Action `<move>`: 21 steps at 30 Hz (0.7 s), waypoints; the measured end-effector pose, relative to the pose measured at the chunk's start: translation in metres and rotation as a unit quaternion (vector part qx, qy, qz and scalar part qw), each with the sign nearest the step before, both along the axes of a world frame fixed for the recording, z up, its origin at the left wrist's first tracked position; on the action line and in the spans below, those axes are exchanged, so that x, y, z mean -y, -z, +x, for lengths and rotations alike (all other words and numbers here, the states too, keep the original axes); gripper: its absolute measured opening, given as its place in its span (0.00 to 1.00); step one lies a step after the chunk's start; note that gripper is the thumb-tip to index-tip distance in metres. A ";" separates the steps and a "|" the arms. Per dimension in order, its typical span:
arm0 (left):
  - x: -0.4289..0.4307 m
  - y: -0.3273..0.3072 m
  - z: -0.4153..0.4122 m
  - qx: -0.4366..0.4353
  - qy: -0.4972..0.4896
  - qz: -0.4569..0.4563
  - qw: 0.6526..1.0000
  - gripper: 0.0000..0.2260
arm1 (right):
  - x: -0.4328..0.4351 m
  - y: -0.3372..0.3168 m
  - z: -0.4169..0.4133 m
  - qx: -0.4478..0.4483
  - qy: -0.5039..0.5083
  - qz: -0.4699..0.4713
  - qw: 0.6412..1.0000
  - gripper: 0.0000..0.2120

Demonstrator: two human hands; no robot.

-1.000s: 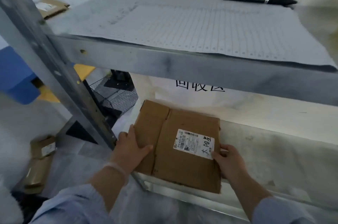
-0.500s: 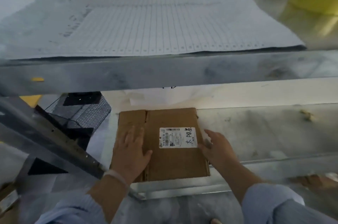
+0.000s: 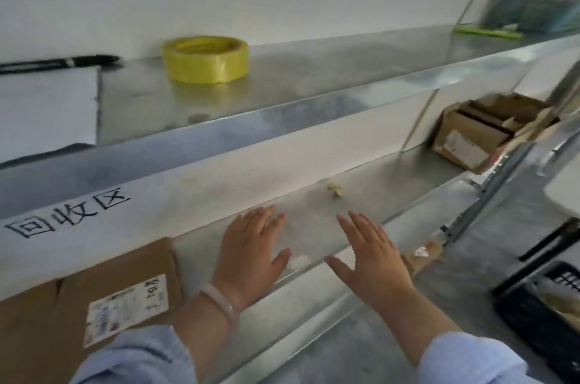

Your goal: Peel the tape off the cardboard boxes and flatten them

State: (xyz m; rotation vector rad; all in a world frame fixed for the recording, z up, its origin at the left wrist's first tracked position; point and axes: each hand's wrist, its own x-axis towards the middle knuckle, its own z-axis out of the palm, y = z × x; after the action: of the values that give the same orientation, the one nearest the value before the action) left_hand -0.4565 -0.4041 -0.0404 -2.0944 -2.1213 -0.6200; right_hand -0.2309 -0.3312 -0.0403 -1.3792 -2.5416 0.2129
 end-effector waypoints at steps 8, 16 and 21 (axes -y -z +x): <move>-0.133 -0.026 0.192 0.013 0.099 0.043 0.994 0.27 | -0.080 -0.029 0.189 -0.017 0.097 0.041 0.994 0.42; -0.231 -0.032 0.318 0.019 0.163 0.021 0.986 0.28 | -0.144 -0.034 0.316 -0.039 0.189 0.046 0.980 0.38; -0.300 -0.020 0.357 0.032 0.178 -0.001 0.983 0.28 | -0.198 -0.021 0.355 -0.051 0.219 0.014 0.974 0.38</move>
State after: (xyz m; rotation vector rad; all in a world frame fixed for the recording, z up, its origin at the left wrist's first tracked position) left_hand -0.0992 -0.1038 -0.0200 -2.5106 -1.7830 -0.7271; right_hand 0.1243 -0.1336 -0.0195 -1.8197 -2.0835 0.1577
